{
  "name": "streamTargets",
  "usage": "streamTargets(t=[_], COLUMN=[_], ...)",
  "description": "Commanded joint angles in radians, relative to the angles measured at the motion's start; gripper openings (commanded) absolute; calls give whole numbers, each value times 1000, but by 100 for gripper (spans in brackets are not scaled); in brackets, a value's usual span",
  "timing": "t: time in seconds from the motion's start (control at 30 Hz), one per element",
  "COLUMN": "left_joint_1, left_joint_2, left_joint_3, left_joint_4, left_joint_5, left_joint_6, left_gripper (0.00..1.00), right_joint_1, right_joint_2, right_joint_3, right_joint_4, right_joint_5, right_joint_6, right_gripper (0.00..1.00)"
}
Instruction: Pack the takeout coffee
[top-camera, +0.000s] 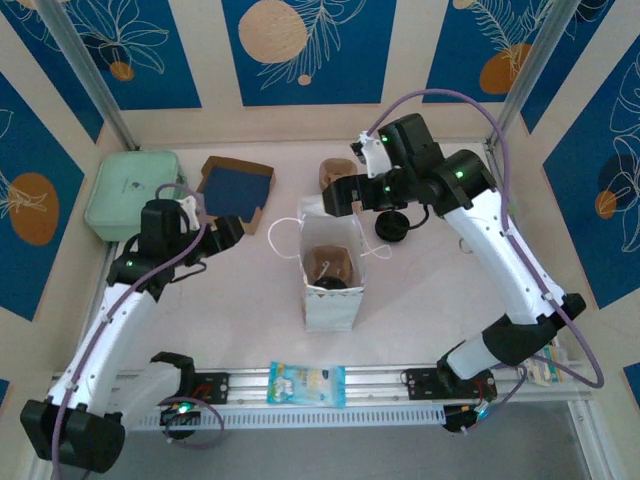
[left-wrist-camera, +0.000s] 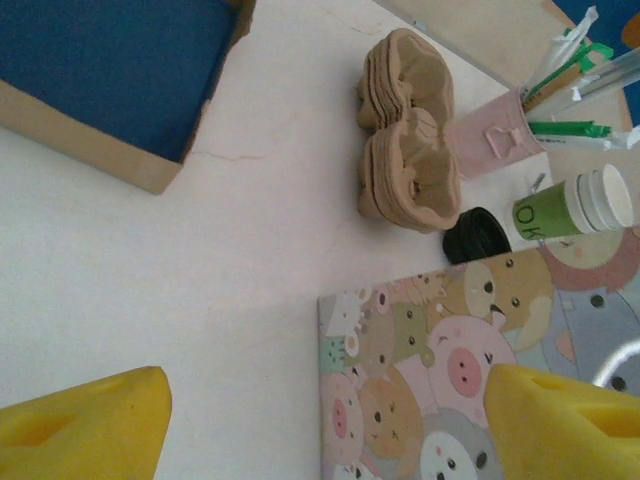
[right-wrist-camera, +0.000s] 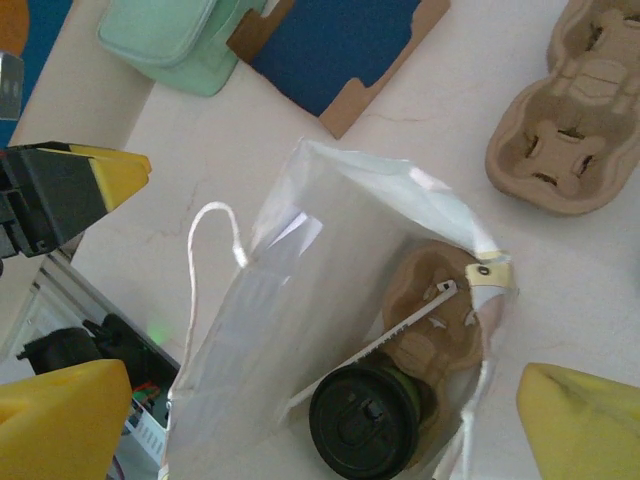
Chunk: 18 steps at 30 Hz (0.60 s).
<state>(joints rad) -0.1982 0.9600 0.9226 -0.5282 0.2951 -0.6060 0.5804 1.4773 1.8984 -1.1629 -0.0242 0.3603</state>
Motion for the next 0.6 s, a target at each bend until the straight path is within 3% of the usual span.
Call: streamTargets(t=[0.0,0.57], left_joint_1=[8,9], left_joint_2=[48,450], left_joint_3=[48,278], left_joint_4=[32,10], left_joint_5=[-33,-107], left_joint_6=[46,138], left_gripper=[80,70], right_joint_1=[-39,-177], right_joint_2=[-52,-224], right_joint_3=[-47,-365], right_joint_4=[58,151], right_joint_5=[-54,-139], right_joint_6=[31,49], right_gripper=[99,98])
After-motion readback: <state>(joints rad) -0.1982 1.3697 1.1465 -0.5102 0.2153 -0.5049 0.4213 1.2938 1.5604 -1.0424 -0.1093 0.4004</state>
